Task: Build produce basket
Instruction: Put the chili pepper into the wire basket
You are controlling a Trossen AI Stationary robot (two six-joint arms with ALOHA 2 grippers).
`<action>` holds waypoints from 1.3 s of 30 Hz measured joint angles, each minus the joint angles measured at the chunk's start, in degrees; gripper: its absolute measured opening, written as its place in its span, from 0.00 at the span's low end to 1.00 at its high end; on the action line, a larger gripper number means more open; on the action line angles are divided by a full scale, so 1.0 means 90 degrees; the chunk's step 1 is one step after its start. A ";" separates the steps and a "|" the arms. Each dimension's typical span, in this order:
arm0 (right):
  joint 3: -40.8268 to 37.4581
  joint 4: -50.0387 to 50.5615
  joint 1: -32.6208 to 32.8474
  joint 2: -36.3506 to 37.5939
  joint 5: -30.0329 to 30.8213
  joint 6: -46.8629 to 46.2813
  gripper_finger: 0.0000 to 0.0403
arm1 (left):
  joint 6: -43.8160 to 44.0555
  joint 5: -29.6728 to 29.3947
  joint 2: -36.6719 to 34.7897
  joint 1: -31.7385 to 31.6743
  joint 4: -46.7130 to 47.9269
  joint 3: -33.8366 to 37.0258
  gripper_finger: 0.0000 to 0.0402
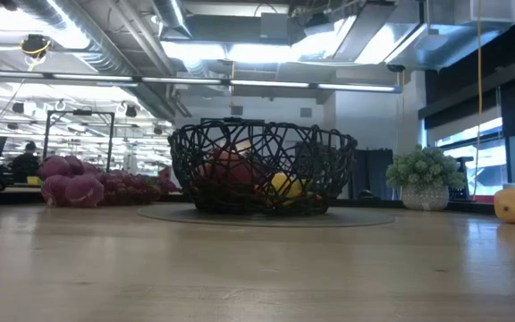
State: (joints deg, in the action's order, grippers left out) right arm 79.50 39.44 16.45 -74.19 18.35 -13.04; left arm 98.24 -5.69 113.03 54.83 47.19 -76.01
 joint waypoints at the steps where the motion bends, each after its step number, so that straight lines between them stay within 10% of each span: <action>1: 0.0000 0.0000 0.0002 0.0000 0.0000 0.0000 0.38 | 0.0000 0.0000 0.0000 0.0027 0.0003 0.0000 0.98; 39: -0.0002 0.0000 0.0001 0.0000 0.0000 0.0000 0.38 | 0.0072 0.0032 0.0027 0.0058 0.0320 0.0002 0.59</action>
State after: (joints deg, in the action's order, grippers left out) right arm 79.48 39.44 16.46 -74.19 18.35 -13.04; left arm 98.88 -5.41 113.27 55.36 50.07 -75.99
